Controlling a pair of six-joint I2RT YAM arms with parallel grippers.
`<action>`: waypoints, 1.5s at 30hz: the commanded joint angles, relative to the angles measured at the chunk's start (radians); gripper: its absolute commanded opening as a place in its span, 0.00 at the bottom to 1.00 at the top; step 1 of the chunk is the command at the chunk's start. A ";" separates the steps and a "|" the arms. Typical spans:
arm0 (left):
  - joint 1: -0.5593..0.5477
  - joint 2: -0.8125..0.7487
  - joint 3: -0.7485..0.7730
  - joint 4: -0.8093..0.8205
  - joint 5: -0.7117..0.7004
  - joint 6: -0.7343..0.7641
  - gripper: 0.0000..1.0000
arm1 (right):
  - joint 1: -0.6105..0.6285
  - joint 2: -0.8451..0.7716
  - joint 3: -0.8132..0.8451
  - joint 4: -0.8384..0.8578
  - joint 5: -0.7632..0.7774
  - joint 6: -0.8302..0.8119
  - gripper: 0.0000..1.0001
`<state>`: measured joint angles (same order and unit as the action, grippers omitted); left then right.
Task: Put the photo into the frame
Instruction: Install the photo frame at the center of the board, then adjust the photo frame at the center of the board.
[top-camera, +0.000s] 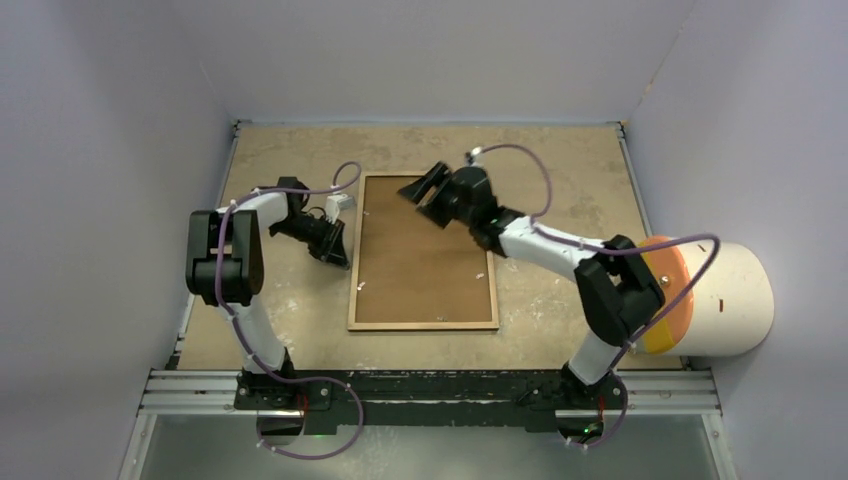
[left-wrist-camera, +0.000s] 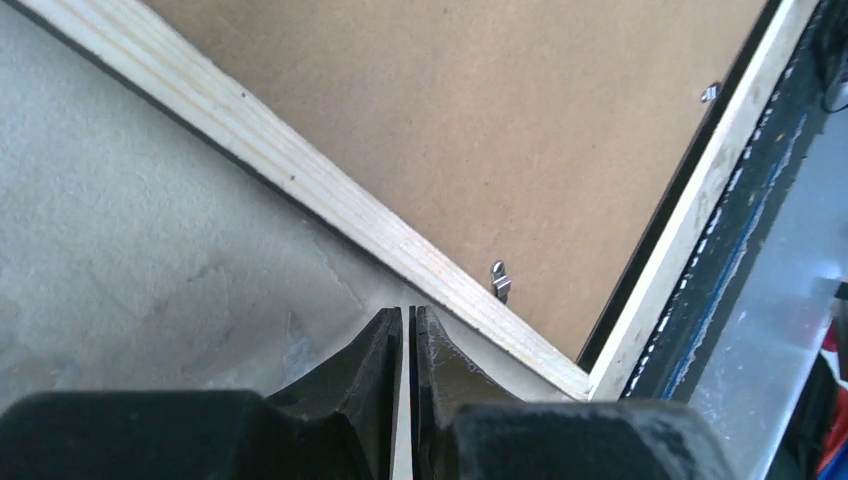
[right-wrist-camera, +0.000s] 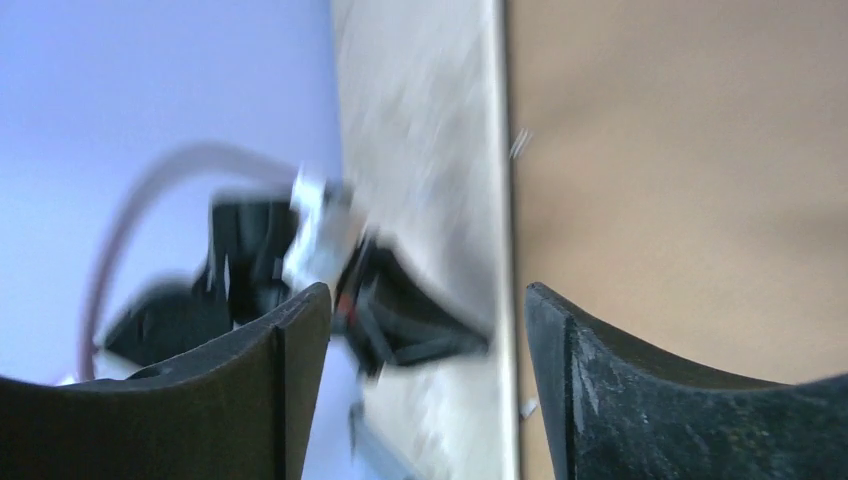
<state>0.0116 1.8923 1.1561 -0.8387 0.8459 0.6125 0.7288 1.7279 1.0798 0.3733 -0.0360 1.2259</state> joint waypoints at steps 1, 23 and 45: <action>-0.004 -0.065 0.001 -0.007 -0.086 0.092 0.12 | -0.220 -0.033 0.059 -0.252 0.116 -0.250 0.76; -0.265 -0.124 -0.139 0.102 -0.225 0.102 0.14 | -0.398 0.436 0.456 -0.346 -0.087 -0.407 0.88; -0.264 -0.241 0.169 -0.238 -0.311 0.159 0.78 | -0.319 0.301 0.669 -0.488 0.091 -0.523 0.99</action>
<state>-0.3794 1.6993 1.1641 -1.0409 0.5644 0.6987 0.4469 2.2711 1.8675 -0.1242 -0.0834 0.6823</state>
